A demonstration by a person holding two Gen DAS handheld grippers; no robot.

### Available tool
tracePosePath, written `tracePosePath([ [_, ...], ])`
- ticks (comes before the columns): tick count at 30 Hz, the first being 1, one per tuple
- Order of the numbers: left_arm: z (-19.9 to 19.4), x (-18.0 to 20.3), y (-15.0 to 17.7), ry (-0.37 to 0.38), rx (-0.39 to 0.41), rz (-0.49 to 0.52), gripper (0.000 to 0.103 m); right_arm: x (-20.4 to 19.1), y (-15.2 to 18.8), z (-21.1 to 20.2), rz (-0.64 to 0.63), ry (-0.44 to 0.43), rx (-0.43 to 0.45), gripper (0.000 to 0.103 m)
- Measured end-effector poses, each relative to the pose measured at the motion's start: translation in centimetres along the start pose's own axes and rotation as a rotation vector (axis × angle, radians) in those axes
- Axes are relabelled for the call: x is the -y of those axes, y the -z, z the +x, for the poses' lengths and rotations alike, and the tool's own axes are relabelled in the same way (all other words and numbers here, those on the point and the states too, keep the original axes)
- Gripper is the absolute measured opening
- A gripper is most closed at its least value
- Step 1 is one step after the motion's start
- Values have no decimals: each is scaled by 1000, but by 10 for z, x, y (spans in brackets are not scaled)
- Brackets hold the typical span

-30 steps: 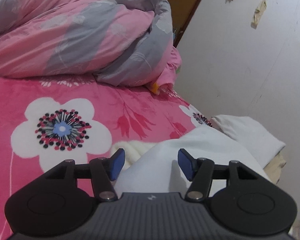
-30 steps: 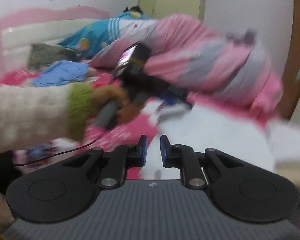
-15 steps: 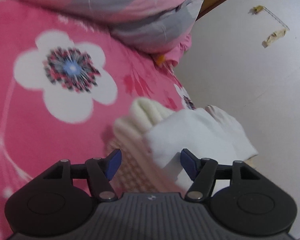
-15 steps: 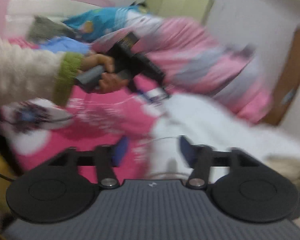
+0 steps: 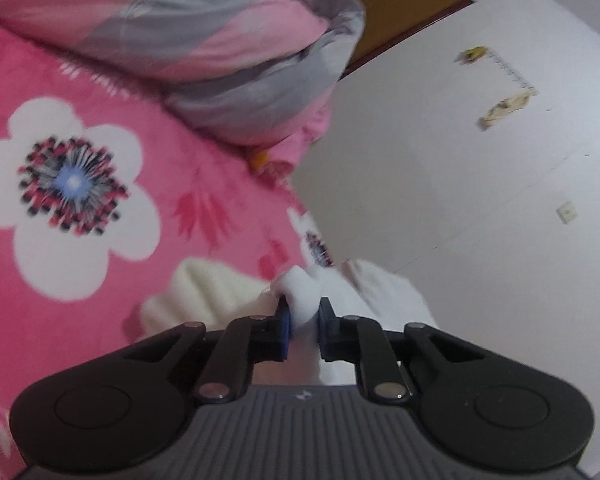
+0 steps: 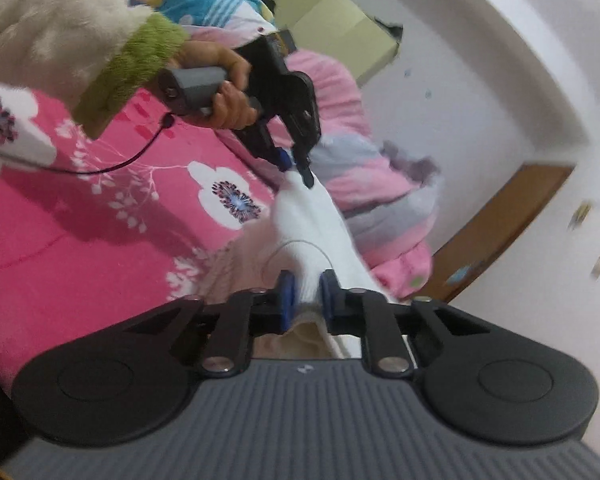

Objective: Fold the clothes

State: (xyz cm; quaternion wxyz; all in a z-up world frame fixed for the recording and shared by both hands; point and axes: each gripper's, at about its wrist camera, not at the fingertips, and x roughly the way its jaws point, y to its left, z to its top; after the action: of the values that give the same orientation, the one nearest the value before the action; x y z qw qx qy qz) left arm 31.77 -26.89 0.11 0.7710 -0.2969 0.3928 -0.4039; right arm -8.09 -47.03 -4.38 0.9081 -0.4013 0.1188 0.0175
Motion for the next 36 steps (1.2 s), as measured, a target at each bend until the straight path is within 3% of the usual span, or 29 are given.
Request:
tracePosePath([
  [4, 19, -15, 9, -67, -48, 14, 15, -31, 13, 19, -136, -23, -44, 7],
  [7, 20, -27, 13, -71, -48, -11, 22, -44, 19, 26, -184, -14, -52, 7],
  [11, 4, -26, 15, -128, -19, 17, 44, -38, 21, 10, -147, -1, -42, 10],
  [13, -10, -22, 18, -169, 15, 52, 44, -36, 26, -4, -105, -12, -47, 12],
  [17, -36, 9, 19, -205, 114, 157, 47, -8, 39, -27, 131, -34, -59, 12],
  [20, -35, 47, 19, -188, 134, 248, 60, 29, 49, -30, 310, 32, -44, 12],
  [21, -30, 59, 19, -179, 132, 275, 60, 44, 51, -28, 375, 57, -25, 12],
  [26, 32, 102, 28, -171, 11, 374, 60, 105, 67, 16, 713, 84, 51, 12],
  [29, 71, 94, 40, -324, -59, 436, 55, 114, 97, 53, 882, 5, -18, 12],
  [30, 72, 90, 44, -320, -57, 457, 53, 111, 111, 60, 933, -20, -50, 12],
  [33, 72, 91, 49, -317, -56, 511, 52, 110, 135, 44, 1039, -32, -33, 12],
  [36, 68, 109, 46, -321, -60, 556, 57, 120, 133, 31, 1061, -42, -56, 13],
])
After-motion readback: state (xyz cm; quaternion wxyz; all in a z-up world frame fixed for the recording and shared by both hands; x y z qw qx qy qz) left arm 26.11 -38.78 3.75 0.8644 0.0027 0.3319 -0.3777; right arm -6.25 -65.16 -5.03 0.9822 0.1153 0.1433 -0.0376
